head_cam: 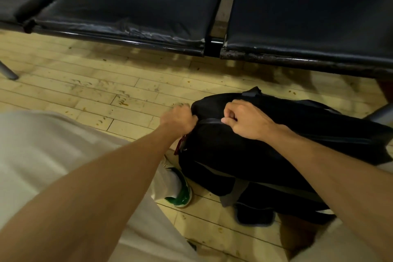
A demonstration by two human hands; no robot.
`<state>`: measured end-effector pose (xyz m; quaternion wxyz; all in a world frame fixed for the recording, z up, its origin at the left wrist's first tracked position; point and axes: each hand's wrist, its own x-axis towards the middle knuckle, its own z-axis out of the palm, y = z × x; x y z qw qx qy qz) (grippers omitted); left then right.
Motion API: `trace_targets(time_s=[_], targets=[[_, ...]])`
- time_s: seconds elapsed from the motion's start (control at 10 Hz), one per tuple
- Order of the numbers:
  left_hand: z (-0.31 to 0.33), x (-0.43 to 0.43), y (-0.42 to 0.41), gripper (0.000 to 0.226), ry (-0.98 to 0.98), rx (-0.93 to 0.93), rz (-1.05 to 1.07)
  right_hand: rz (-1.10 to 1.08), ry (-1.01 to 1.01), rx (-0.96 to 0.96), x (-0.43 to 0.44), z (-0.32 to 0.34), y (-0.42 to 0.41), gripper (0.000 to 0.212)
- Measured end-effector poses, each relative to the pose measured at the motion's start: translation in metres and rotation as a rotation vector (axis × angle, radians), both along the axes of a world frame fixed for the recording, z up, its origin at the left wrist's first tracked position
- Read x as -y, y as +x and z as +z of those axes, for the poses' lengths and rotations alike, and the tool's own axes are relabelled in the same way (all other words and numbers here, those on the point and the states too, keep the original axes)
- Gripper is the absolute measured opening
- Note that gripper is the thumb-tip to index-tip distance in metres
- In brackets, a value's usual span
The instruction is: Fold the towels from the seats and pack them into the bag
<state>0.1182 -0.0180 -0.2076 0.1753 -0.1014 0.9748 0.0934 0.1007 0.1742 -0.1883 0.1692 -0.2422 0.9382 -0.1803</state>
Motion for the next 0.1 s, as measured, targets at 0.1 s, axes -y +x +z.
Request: trace_targets(time_s=[0.1], targets=[[0.0358,-0.0303,-0.0020,0.034,0.106,-0.013,-0.086,-0.080,-0.033,0.122,-0.0206,0.0133,0.0066,0.019]])
